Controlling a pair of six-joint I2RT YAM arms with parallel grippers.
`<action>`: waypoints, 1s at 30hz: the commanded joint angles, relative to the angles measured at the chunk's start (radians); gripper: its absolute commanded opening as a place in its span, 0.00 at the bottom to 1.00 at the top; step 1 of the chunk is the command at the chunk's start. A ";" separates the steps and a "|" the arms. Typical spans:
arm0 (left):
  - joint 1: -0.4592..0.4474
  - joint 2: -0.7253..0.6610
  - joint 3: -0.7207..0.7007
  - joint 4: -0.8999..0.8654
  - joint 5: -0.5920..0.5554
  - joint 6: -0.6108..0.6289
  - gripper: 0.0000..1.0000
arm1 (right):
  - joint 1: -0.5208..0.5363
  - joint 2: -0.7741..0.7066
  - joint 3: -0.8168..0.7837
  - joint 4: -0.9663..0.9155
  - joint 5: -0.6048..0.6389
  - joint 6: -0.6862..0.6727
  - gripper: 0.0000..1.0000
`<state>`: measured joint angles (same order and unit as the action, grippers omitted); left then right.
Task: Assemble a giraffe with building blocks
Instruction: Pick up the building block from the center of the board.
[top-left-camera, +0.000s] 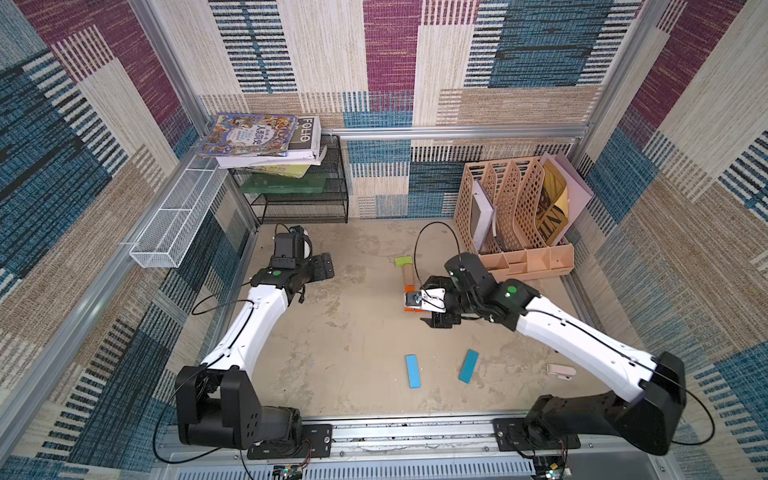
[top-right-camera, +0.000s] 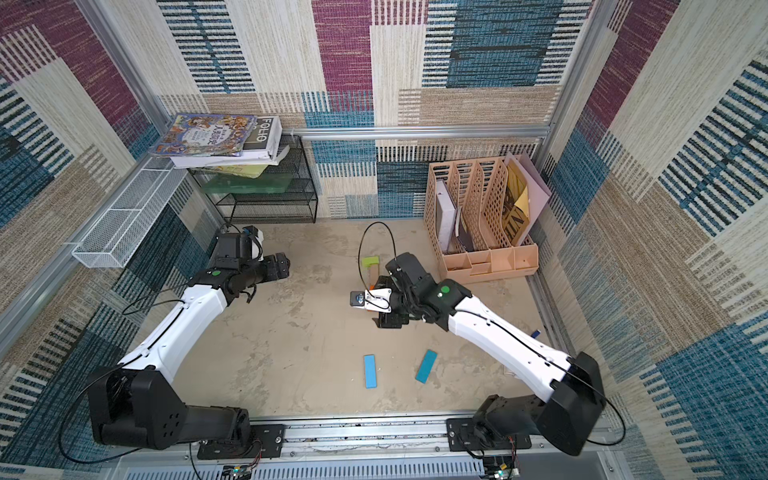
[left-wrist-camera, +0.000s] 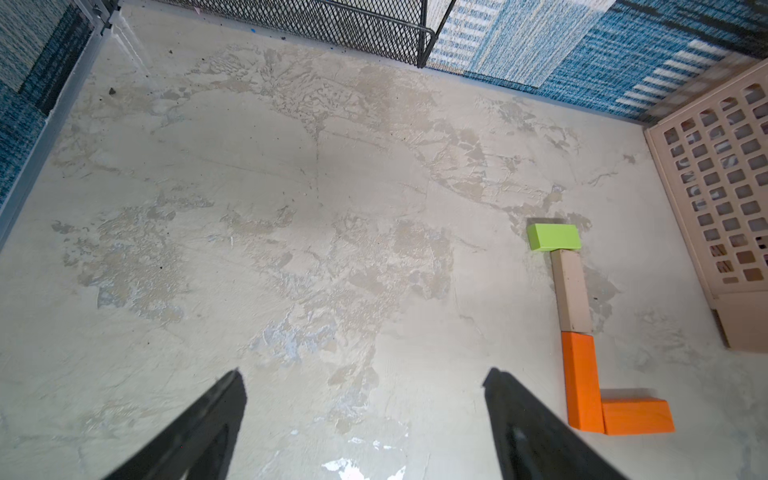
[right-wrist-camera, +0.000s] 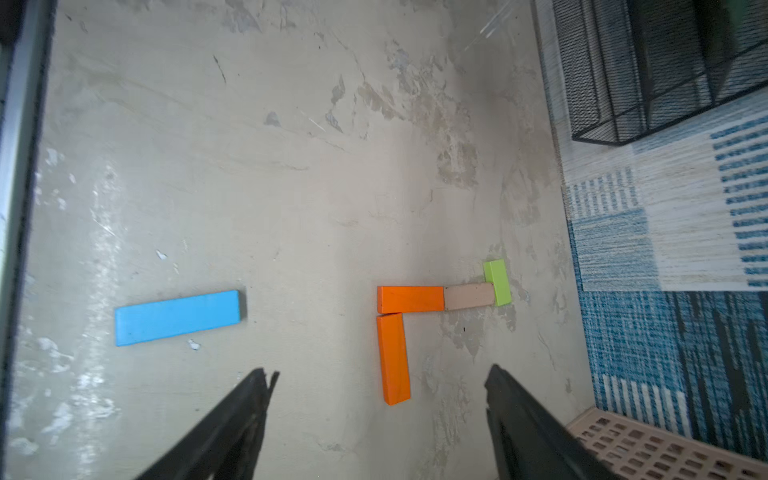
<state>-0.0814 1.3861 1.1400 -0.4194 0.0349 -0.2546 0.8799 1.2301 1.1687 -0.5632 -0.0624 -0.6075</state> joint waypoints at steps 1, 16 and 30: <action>0.000 -0.010 0.000 0.014 0.013 -0.003 0.94 | 0.046 -0.048 0.035 -0.047 0.105 0.537 0.96; 0.000 -0.019 0.001 0.016 0.014 -0.004 0.94 | 0.061 -0.600 -0.681 0.031 0.152 1.473 0.55; 0.000 -0.019 0.000 0.016 0.010 -0.003 0.93 | -0.064 -0.368 -0.645 -0.156 0.213 1.746 0.67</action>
<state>-0.0814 1.3727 1.1397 -0.4191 0.0483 -0.2581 0.8219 0.8555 0.5320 -0.7406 0.1284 1.0473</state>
